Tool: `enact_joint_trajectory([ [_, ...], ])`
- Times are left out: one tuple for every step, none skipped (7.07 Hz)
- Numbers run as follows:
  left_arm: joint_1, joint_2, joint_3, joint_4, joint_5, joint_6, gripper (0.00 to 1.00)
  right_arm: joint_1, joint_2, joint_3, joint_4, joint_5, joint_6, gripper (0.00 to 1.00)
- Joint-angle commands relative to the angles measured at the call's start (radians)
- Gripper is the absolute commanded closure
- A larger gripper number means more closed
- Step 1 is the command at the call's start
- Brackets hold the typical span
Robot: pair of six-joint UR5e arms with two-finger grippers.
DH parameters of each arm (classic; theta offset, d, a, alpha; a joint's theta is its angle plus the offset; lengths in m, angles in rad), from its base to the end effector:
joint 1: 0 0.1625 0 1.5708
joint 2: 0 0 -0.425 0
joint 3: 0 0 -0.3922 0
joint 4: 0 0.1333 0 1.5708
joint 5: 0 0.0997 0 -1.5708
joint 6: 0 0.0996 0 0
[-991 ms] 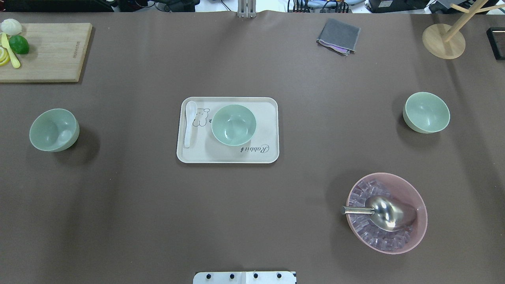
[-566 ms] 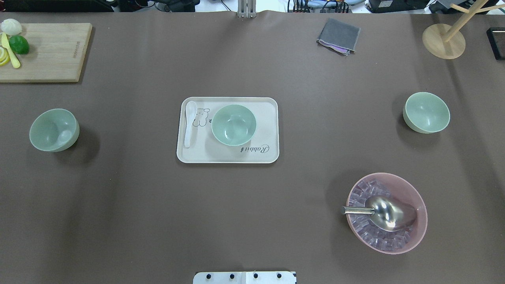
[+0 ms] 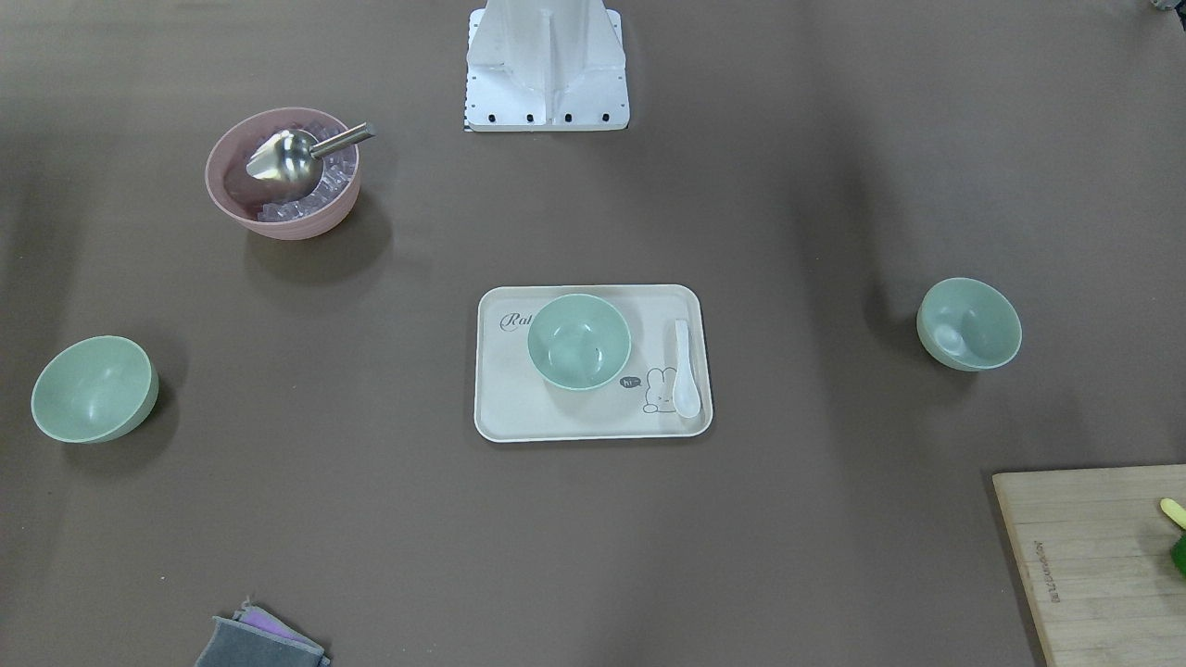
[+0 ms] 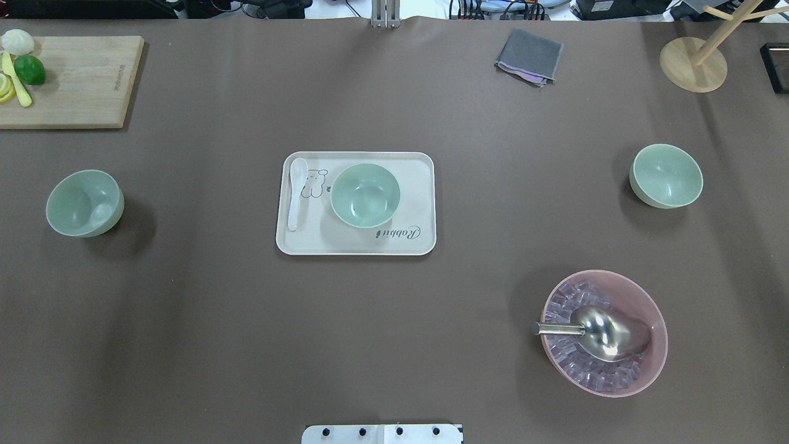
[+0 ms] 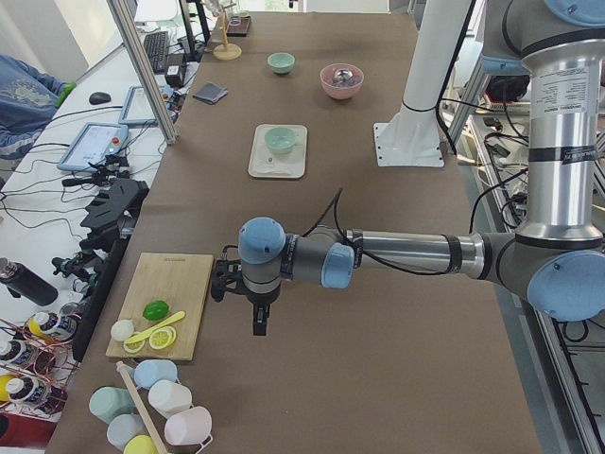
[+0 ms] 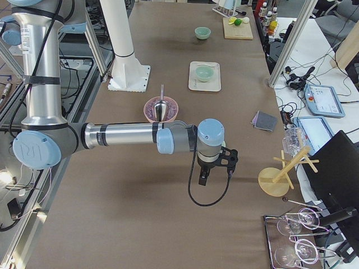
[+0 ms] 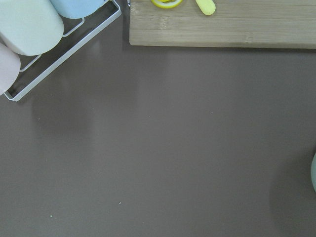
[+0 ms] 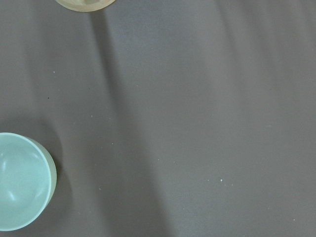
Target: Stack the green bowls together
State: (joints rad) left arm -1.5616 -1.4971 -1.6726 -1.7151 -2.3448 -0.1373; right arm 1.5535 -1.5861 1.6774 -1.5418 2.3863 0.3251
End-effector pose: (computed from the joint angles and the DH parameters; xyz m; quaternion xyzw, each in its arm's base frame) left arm -0.0593 -0.4718 0.6284 0.0520 0.3808 -0.0266 0.9228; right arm 0.0523 -0.4922 0.6075 -0.0131 -0.3994 0.1169 0.9092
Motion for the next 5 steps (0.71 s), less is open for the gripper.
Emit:
enact_joint_trajectory([
  [0.002,-0.002,0.002,-0.008,-0.001,-0.002,0.01,-0.015,0.000,0.002,0.003,0.001,-0.001,0.00],
  [0.006,-0.002,0.002,-0.009,-0.001,-0.027,0.01,-0.015,-0.003,-0.010,0.041,-0.001,-0.003,0.00],
  [0.009,-0.006,-0.002,-0.011,-0.002,-0.069,0.01,-0.050,-0.003,0.005,0.092,-0.001,0.002,0.00],
  [0.011,-0.008,-0.009,-0.039,-0.005,-0.071,0.01,-0.065,-0.012,0.022,0.095,0.001,0.012,0.00],
  [0.058,-0.020,-0.009,-0.081,-0.019,-0.111,0.01,-0.082,-0.012,0.022,0.100,-0.002,0.012,0.00],
])
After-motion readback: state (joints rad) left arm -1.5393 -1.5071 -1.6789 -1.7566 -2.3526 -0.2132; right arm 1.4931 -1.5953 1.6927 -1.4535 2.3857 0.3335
